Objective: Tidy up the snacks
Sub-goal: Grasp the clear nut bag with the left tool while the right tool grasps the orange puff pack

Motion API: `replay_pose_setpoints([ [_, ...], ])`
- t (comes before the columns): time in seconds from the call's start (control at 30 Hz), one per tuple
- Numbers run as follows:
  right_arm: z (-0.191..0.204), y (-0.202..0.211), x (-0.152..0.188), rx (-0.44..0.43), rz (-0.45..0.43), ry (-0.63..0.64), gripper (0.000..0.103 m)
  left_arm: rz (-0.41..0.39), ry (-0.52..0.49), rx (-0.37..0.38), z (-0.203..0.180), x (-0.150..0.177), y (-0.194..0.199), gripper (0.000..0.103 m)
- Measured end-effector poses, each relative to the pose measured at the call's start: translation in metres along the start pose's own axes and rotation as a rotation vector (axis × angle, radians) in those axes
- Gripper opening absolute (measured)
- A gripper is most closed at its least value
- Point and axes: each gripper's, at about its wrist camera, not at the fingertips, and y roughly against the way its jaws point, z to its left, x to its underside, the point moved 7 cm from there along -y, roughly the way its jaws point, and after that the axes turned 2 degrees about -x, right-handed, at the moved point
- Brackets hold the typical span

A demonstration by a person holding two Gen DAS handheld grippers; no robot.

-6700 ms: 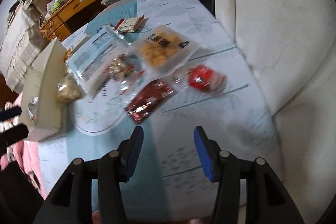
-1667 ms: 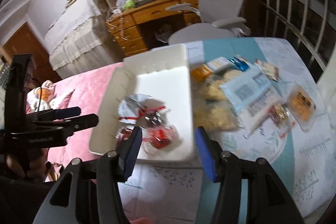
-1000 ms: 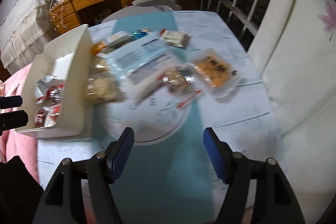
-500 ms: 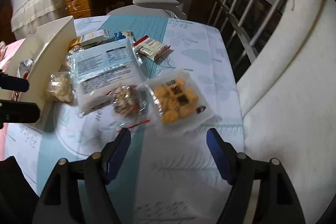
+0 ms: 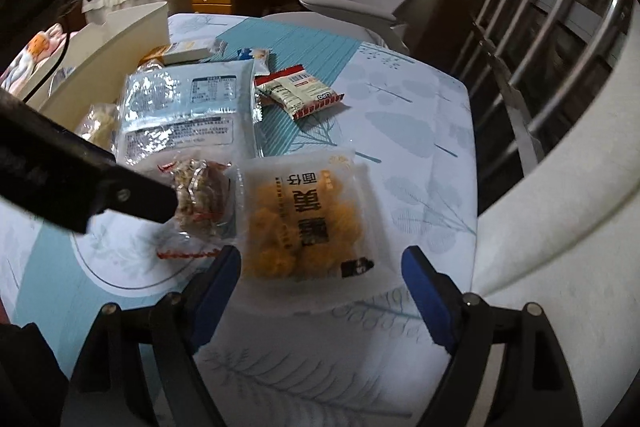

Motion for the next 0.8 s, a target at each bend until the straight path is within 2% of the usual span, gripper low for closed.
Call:
replay_pose_setpoints([
  [0.13,0.000,-0.008,-0.001,-0.054,-0.030,0.026,0.083,0.008,0.077,-0.012,0.002,-0.008,-0.015,0.081],
  [0.2,0.000,-0.015,-0.001,-0.063,-0.025,0.040,0.083,0.010,0.105,-0.015,0.001,-0.010,-0.020,0.077],
  [0.27,0.001,-0.021,-0.001,-0.080,-0.023,0.035,0.083,0.009,0.129,-0.024,0.002,-0.012,-0.025,0.066],
  [0.4,0.001,-0.026,-0.004,-0.117,-0.036,-0.012,0.083,0.039,0.161,-0.024,0.002,-0.012,-0.038,0.058],
  [0.53,-0.004,-0.032,0.000,-0.165,-0.027,-0.108,0.084,0.056,0.182,-0.007,0.000,-0.010,-0.047,0.043],
  [0.67,-0.002,-0.031,0.003,-0.170,-0.026,-0.116,0.084,0.041,0.182,0.009,-0.004,-0.012,-0.050,0.041],
  [0.8,0.007,-0.032,0.007,-0.130,-0.007,-0.048,0.087,0.036,0.155,0.027,-0.007,-0.011,-0.049,0.039],
])
